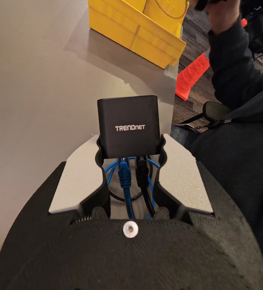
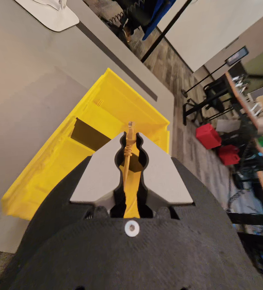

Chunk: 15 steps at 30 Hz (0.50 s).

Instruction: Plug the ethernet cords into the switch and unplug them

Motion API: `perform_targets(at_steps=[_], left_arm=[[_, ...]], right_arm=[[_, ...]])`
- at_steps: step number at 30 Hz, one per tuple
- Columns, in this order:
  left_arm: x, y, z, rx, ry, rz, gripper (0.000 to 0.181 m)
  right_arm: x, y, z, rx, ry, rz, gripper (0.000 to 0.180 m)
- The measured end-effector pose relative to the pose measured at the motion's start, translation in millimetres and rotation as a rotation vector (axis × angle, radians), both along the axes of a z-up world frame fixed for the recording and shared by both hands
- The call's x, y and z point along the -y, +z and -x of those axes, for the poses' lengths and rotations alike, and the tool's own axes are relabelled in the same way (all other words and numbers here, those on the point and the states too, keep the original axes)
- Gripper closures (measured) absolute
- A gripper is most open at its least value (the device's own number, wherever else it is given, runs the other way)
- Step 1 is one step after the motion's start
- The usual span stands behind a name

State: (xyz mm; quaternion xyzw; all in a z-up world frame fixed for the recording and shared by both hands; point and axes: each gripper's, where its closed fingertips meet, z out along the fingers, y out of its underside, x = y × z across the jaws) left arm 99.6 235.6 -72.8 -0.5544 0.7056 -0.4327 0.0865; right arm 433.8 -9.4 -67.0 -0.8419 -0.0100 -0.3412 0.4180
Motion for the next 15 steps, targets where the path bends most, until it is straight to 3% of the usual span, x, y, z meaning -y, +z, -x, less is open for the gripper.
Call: perform_targets(at_steps=[3,7,9,12,15], left_arm=[[1.1,-0.6,0.5,0.001,0.000,0.003,0.112],[1.2,-1.8,2.0,-0.004,0.002,-0.004,0.112],[0.0,-0.7,2.3,0.000,0.009,0.000,0.112],[-4.5,0.1,0.6,0.006,0.036,0.004,0.111],[-11.0,3.2,-5.4,0.033,0.089,-0.011,0.112]], right_arm=[[-11.2,-39.3,-0.6,-0.149,-0.005,-0.013,0.169],[-17.7,-88.0,9.2,-0.498,-0.002,0.040,0.163],[-15.4,-97.5,15.7,-0.613,0.005,0.081,0.132],[-10.0,-74.7,9.2,-0.533,-0.010,0.054,0.124],[-15.9,-26.2,21.7,-0.375,0.023,0.003,0.131]])
